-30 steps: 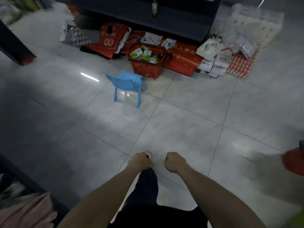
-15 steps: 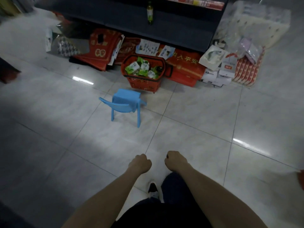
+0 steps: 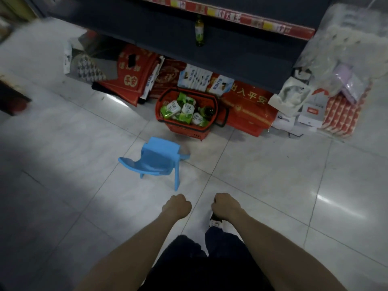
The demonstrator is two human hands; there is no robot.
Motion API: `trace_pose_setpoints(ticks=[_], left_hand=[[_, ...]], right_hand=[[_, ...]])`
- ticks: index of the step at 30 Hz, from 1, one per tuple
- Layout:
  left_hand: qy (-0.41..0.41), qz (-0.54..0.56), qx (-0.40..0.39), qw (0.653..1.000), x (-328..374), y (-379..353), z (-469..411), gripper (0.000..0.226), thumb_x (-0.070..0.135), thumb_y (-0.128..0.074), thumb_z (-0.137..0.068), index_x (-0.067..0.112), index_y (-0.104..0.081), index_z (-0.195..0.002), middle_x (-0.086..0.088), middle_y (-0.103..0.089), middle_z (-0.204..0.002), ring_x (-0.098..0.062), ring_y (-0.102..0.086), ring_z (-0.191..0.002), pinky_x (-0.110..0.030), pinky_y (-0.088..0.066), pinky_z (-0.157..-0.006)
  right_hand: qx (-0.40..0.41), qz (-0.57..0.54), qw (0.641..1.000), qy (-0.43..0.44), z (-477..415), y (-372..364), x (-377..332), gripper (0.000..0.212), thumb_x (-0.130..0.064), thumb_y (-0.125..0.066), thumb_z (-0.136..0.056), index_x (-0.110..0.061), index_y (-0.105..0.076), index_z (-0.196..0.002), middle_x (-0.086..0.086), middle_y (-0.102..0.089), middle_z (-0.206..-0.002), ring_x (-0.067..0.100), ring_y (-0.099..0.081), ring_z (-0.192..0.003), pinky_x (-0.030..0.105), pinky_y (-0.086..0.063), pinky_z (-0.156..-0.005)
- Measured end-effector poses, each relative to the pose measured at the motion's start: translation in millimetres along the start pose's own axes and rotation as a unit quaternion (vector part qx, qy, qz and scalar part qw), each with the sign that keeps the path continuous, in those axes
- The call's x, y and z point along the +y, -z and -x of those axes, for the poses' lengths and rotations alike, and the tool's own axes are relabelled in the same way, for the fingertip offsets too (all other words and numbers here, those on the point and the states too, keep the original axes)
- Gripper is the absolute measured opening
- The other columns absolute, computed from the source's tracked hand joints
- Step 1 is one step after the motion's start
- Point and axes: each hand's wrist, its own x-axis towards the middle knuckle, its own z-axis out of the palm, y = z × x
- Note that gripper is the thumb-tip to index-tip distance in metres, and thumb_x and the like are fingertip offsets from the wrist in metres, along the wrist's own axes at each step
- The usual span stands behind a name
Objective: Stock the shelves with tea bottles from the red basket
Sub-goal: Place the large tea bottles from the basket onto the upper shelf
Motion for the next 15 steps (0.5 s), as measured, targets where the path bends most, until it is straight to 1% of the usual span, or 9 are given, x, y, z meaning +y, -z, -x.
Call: trace_pose_setpoints(ticks=[4, 7, 9, 10, 12, 13, 14, 15], left_hand=[[0.008, 0.010, 0.017, 1.000, 40.3, 43.9, -31.2, 0.034, 0.024, -0.045, -0.100, 0.005, -0.059, -0.124, -0.014, -0.061, -0.128, -0.034, -0.063, -0.115, -0.040, -0.052, -0.099], [0.009, 0.022, 0.022, 0.999, 60.6, 72.0, -57.5, 0.033, 0.023, -0.046, -0.098, 0.005, -0.062, -0.120, -0.016, -0.064, -0.124, -0.035, -0.064, -0.111, -0.041, -0.053, -0.096], [0.008, 0.022, 0.015, 1.000, 68.9, 89.5, -75.8, 0.028, 0.022, -0.046, -0.097, 0.006, -0.062, -0.113, -0.016, -0.065, -0.120, -0.036, -0.064, -0.109, -0.042, -0.053, -0.095], [0.005, 0.020, 0.011, 1.000, 71.7, 98.0, -86.4, 0.024, 0.022, -0.046, -0.096, 0.007, -0.061, -0.106, -0.016, -0.065, -0.118, -0.036, -0.064, -0.107, -0.042, -0.054, -0.095], [-0.002, 0.019, 0.001, 1.000, 76.7, 115.8, -109.1, 0.014, 0.021, -0.045, -0.094, 0.010, -0.054, -0.092, -0.016, -0.066, -0.112, -0.034, -0.063, -0.099, -0.041, -0.054, -0.090], [-0.005, 0.021, -0.005, 1.000, 79.6, 126.1, -121.1, 0.013, 0.020, -0.045, -0.092, 0.011, -0.052, -0.088, -0.016, -0.066, -0.110, -0.033, -0.061, -0.094, -0.039, -0.052, -0.086], [-0.007, 0.024, -0.009, 1.000, 81.8, 136.7, -134.5, 0.014, 0.020, -0.045, -0.092, 0.010, -0.054, -0.088, -0.017, -0.066, -0.110, -0.033, -0.061, -0.093, -0.038, -0.050, -0.083], [-0.006, 0.031, -0.013, 0.999, 84.0, 147.9, -147.5, 0.018, 0.020, -0.045, -0.093, 0.007, -0.057, -0.092, -0.018, -0.067, -0.112, -0.034, -0.062, -0.095, -0.038, -0.049, -0.082]], right_hand=[[-0.002, 0.022, 1.000, 0.012, -36.1, 53.5, -15.5, 0.035, -0.026, -0.042, -0.101, -0.007, -0.059, -0.125, 0.011, -0.060, -0.132, 0.029, -0.060, -0.116, 0.032, -0.045, -0.087], [-0.004, 0.029, 0.999, 0.018, -65.5, 84.8, -28.8, 0.036, -0.027, -0.042, -0.100, -0.007, -0.059, -0.126, 0.013, -0.059, -0.135, 0.032, -0.060, -0.118, 0.034, -0.047, -0.091], [-0.009, 0.039, 0.999, 0.023, -85.1, 102.9, -38.3, 0.035, -0.026, -0.044, -0.100, -0.007, -0.060, -0.125, 0.014, -0.059, -0.135, 0.033, -0.060, -0.117, 0.036, -0.050, -0.094], [-0.009, 0.047, 0.999, 0.026, -94.5, 111.5, -44.1, 0.033, -0.024, -0.045, -0.100, -0.006, -0.061, -0.123, 0.014, -0.061, -0.132, 0.033, -0.061, -0.116, 0.037, -0.051, -0.094], [-0.002, 0.052, 0.998, 0.024, -114.1, 129.5, -57.4, 0.031, -0.020, -0.045, -0.099, -0.006, -0.063, -0.120, 0.014, -0.064, -0.126, 0.033, -0.063, -0.112, 0.037, -0.052, -0.091], [0.001, 0.050, 0.999, 0.021, -125.0, 139.2, -64.3, 0.031, -0.020, -0.045, -0.099, -0.006, -0.063, -0.119, 0.014, -0.065, -0.125, 0.033, -0.064, -0.110, 0.037, -0.052, -0.090], [0.002, 0.047, 0.999, 0.018, -136.5, 149.1, -71.2, 0.032, -0.020, -0.044, -0.099, -0.005, -0.064, -0.120, 0.014, -0.065, -0.126, 0.033, -0.064, -0.110, 0.037, -0.053, -0.092], [0.002, 0.043, 0.999, 0.016, -148.0, 158.7, -78.0, 0.034, -0.022, -0.043, -0.100, -0.005, -0.064, -0.122, 0.014, -0.065, -0.127, 0.032, -0.064, -0.112, 0.038, -0.054, -0.094]])
